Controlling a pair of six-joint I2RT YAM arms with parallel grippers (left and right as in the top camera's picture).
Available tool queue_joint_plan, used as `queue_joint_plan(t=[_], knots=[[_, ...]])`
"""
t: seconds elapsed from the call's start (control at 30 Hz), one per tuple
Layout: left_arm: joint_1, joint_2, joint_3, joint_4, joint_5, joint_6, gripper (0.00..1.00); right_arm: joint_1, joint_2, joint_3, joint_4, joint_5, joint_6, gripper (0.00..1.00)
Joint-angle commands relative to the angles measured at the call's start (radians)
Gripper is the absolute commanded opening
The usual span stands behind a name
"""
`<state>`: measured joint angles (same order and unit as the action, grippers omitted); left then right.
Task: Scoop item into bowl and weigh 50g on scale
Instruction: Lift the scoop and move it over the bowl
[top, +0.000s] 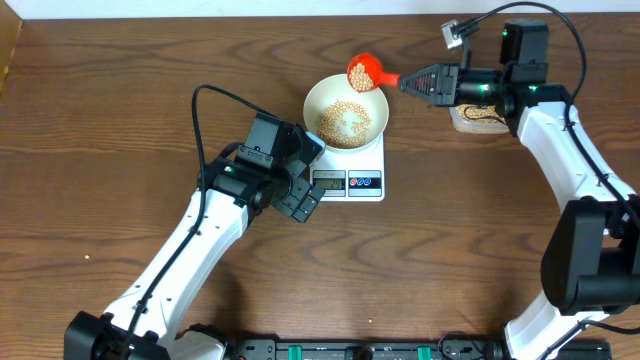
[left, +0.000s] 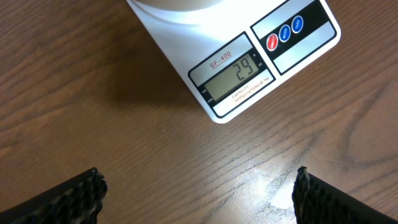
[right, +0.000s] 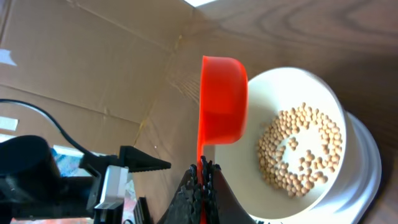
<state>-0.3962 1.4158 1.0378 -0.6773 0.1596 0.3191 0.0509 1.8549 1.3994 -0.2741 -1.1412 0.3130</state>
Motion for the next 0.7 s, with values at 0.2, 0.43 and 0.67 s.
queue_joint_plan(t=[0.2,0.43,0.67], knots=[[0.002,0.000,-0.008,-0.003,0.013,0.009,0.98,0.060,-0.005,0.089,-0.246,0.174,-0.194,0.01],[0.002,0.000,-0.008,-0.003,0.013,0.009,0.98,0.145,-0.005,0.217,-0.447,0.396,-0.331,0.01],[0.002,0.000,-0.008,-0.003,0.013,0.009,0.98,0.191,-0.005,0.243,-0.474,0.484,-0.352,0.01]])
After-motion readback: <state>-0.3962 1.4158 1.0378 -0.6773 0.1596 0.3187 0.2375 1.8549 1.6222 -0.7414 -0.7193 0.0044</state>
